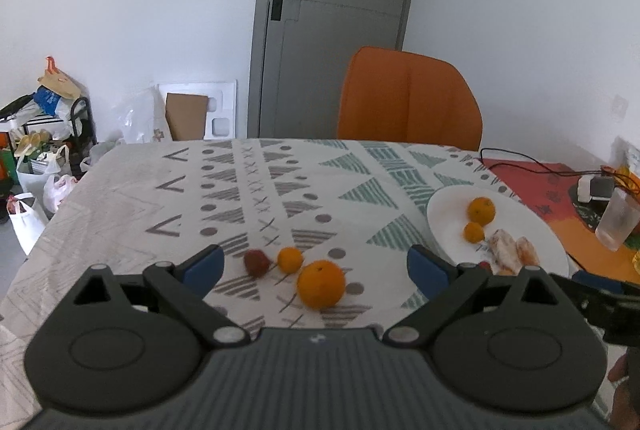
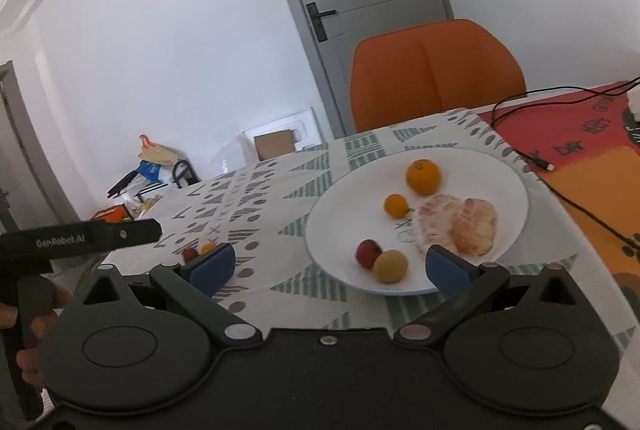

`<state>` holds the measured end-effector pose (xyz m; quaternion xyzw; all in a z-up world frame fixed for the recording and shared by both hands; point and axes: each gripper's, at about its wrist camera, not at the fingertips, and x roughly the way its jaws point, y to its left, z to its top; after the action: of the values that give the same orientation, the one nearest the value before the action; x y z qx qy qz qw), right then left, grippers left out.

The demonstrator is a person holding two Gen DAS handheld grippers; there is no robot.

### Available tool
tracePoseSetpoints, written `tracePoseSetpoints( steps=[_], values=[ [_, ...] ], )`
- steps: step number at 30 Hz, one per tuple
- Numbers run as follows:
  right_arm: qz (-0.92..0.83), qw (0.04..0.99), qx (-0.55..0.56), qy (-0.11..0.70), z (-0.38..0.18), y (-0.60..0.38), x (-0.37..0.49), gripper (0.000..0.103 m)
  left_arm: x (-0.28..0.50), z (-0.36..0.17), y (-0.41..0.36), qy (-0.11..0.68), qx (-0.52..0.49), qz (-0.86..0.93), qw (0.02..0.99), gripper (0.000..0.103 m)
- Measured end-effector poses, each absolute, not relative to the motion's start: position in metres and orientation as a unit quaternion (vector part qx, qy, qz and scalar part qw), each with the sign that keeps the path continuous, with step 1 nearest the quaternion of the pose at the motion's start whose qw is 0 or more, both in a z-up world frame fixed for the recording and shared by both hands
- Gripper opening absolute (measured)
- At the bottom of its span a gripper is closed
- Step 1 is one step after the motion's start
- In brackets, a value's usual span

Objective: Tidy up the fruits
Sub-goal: 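Move both tools back to the loose fruits and grasp a brown fruit with the left tool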

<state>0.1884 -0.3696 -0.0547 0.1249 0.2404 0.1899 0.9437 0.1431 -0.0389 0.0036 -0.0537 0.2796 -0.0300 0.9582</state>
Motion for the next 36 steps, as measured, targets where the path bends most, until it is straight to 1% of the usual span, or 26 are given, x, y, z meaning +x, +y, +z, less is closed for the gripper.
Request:
tracePoseSetpoints(
  steps=[12, 14, 21, 23, 25, 28, 30, 32, 33, 34, 36],
  values=[
    [0.21, 0.934, 0.114, 0.264, -0.061, -0.344, 0.186, 0.103, 0.124, -0.019, -0.017, 0.296, -0.074, -0.03, 0.952, 0.093],
    [0.213, 0.934, 0.11, 0.266, -0.062, -0.34, 0.185, 0.103, 0.123, -0.024, -0.014, 0.304, -0.081, -0.033, 0.949, 0.088],
    [0.216, 0.932, 0.093, 0.276, -0.064, -0.326, 0.186, 0.103, 0.123, -0.038, -0.008, 0.317, -0.095, -0.042, 0.943, 0.079],
    [0.216, 0.932, 0.089, 0.279, -0.065, -0.323, 0.187, 0.103, 0.125, -0.042, -0.007, 0.322, -0.097, -0.045, 0.941, 0.074],
    [0.216, 0.931, 0.085, 0.281, -0.065, -0.32, 0.188, 0.103, 0.127, -0.045, -0.006, 0.326, -0.101, -0.048, 0.939, 0.074],
    [0.215, 0.931, 0.08, 0.286, -0.066, -0.316, 0.19, 0.103, 0.13, -0.052, -0.008, 0.334, -0.105, -0.058, 0.935, 0.068],
    [0.214, 0.929, 0.079, 0.29, -0.067, -0.315, 0.192, 0.103, 0.134, -0.058, -0.012, 0.343, -0.099, -0.068, 0.932, 0.066],
    [0.212, 0.929, 0.078, 0.293, -0.069, -0.313, 0.193, 0.103, 0.138, -0.065, -0.015, 0.352, -0.094, -0.074, 0.928, 0.05],
    [0.211, 0.929, 0.077, 0.294, -0.07, -0.313, 0.194, 0.103, 0.137, -0.065, -0.015, 0.345, -0.09, -0.071, 0.932, 0.04],
    [0.209, 0.928, 0.078, 0.297, -0.071, -0.312, 0.196, 0.103, 0.138, -0.065, -0.013, 0.349, -0.091, -0.072, 0.93, 0.026],
    [0.21, 0.927, 0.079, 0.302, -0.072, -0.309, 0.198, 0.103, 0.141, -0.064, -0.006, 0.349, -0.106, -0.07, 0.928, 0.026]
  ],
)
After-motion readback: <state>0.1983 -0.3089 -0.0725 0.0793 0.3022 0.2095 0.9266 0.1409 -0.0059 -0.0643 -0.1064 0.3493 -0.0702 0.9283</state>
